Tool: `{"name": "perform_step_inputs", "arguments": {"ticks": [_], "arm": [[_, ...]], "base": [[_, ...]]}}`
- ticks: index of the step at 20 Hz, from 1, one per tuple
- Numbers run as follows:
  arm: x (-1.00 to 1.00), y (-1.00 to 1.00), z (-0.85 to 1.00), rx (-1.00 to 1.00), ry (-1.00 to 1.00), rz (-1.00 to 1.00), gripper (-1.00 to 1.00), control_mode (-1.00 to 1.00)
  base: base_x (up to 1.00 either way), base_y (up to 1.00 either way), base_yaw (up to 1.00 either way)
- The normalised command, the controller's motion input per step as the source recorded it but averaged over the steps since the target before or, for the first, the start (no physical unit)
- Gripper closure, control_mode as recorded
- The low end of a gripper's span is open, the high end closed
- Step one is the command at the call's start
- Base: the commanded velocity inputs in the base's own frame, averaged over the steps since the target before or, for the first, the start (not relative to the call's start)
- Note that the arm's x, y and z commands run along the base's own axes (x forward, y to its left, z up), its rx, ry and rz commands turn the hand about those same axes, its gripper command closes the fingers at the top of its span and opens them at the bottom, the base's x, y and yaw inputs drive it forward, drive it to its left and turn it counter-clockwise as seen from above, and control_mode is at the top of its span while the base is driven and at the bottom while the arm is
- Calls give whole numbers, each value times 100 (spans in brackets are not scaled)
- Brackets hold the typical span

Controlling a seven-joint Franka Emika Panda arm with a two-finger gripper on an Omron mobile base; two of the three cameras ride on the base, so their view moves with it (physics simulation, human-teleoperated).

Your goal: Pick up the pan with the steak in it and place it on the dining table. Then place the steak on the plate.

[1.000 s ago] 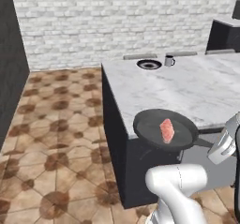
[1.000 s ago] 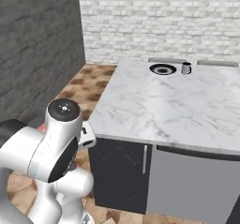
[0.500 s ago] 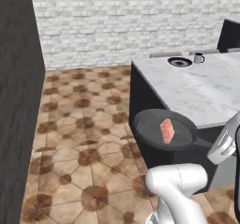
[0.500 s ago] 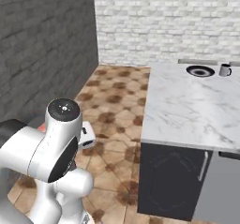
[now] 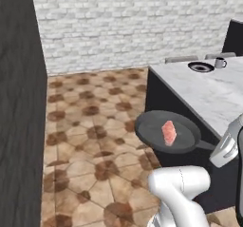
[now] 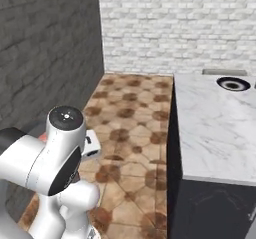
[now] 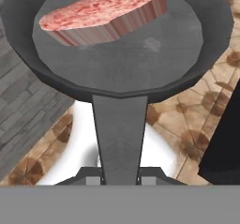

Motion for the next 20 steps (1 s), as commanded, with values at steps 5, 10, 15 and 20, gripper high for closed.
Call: {"name": "perform_step_inputs", "arguments": {"ticks": [5,10,15,20], "arm": [[0,0,0,0,0,0,100,100],[0,0,0,0,0,0,100,100],[0,0,0,0,0,0,100,100],[0,0,0,0,0,0,100,100]], "base": [[100,46,-18],[100,49,-16],[100,49,-16],[100,50,-16]]}}
